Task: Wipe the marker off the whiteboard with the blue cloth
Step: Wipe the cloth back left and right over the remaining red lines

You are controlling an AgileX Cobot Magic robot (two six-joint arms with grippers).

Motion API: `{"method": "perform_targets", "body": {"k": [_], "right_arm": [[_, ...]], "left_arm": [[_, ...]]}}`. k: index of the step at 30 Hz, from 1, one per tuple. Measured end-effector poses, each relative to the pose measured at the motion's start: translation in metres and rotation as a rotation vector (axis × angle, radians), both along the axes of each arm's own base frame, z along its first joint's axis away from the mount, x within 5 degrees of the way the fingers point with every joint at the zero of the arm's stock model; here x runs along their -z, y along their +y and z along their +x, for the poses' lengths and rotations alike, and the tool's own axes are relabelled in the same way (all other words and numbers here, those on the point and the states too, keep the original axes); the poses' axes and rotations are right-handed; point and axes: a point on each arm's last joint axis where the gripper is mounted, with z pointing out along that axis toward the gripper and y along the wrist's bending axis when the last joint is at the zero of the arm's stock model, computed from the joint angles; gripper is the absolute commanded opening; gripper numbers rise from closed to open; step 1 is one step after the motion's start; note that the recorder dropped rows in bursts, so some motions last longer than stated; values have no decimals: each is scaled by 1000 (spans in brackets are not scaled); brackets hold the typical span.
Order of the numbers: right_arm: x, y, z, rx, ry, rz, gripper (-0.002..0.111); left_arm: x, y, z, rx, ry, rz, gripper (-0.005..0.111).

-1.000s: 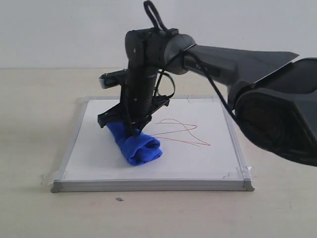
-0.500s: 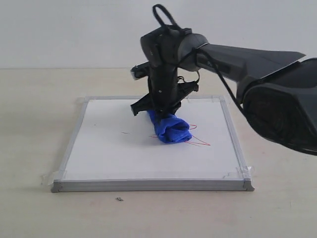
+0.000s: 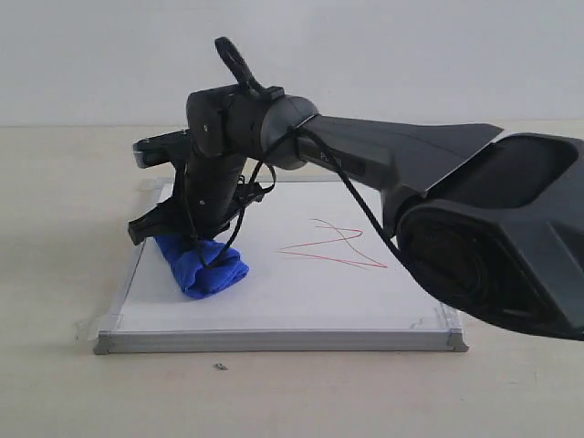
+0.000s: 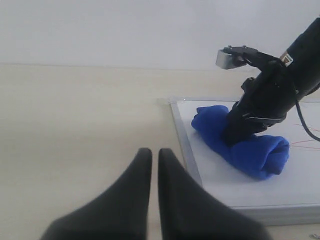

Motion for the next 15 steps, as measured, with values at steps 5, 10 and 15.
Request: {"method": "perform_targets", "body": {"k": [5, 10, 15], "right_arm": [[3, -19, 6, 19, -51, -211, 0], [3, -78, 34, 119, -37, -379, 0], [2, -97, 42, 175, 29, -314, 0]], "left_arm": [[0, 0, 0, 0, 0, 0, 5], [0, 0, 0, 0, 0, 0, 5], [0, 0, 0, 0, 0, 0, 5]]}}
